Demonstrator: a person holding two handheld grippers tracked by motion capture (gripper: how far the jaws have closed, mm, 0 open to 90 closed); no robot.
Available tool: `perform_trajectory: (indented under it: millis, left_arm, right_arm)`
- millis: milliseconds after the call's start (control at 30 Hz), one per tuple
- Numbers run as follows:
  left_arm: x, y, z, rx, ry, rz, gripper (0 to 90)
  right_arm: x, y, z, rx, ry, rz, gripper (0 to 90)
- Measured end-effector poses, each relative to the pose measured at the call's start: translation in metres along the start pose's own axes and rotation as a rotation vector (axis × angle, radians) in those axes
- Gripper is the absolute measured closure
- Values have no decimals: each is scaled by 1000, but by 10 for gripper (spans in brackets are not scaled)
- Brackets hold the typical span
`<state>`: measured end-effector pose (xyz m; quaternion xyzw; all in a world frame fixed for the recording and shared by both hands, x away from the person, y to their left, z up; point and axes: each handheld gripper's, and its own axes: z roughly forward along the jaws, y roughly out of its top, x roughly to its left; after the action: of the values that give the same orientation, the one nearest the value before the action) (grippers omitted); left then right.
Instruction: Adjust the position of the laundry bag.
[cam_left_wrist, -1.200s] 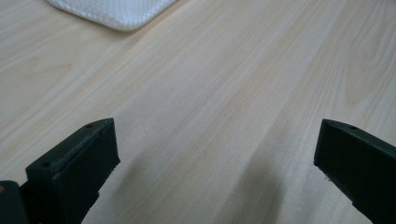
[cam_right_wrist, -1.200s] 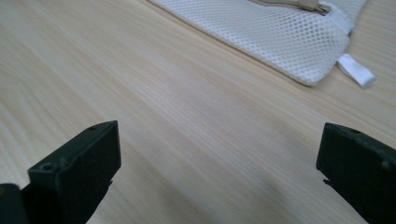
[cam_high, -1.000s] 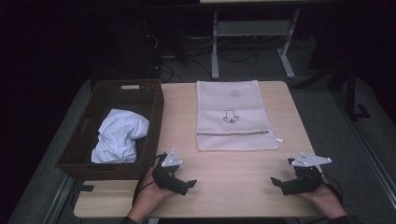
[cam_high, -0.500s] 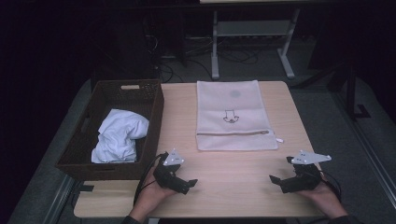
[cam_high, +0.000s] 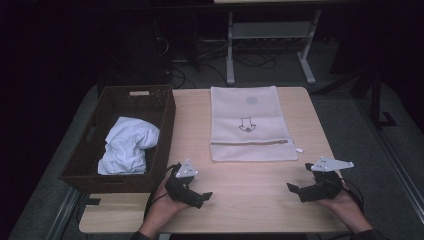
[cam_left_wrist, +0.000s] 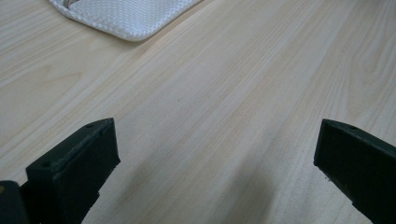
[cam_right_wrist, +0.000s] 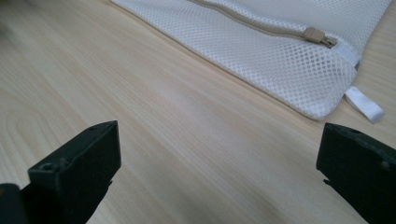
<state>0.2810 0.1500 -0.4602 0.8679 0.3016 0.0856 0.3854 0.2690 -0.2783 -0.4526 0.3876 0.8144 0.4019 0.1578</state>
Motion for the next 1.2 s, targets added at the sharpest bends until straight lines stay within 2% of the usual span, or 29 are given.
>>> perform_trajectory:
  millis: [167,233,467,567,900,1000,1200]
  left_arm:
    - [0,0,0,2,1,2,0]
    - [-1,0,0,-1,1,1,0]
    - [-2,-1,-1,3,-7,8,0]
    - [-2,-1,-1,4,-7,10,0]
    - [-5,-2,-2,6,-15,17,0]
    - [-5,-2,-2,7,-15,20,0]
    - [-6,-2,-2,8,-21,22,0]
  right_arm:
    - [-2,5,2,-1,-1,3,0]
    - [-2,9,4,1,-10,-15,0]
    - [-3,18,12,7,-5,-24,0]
    - [-3,20,14,3,2,-12,0]
    - [-4,34,22,6,7,-30,0]
    - [-5,36,24,8,10,-19,0]
    - [-4,44,27,7,12,-26,0]
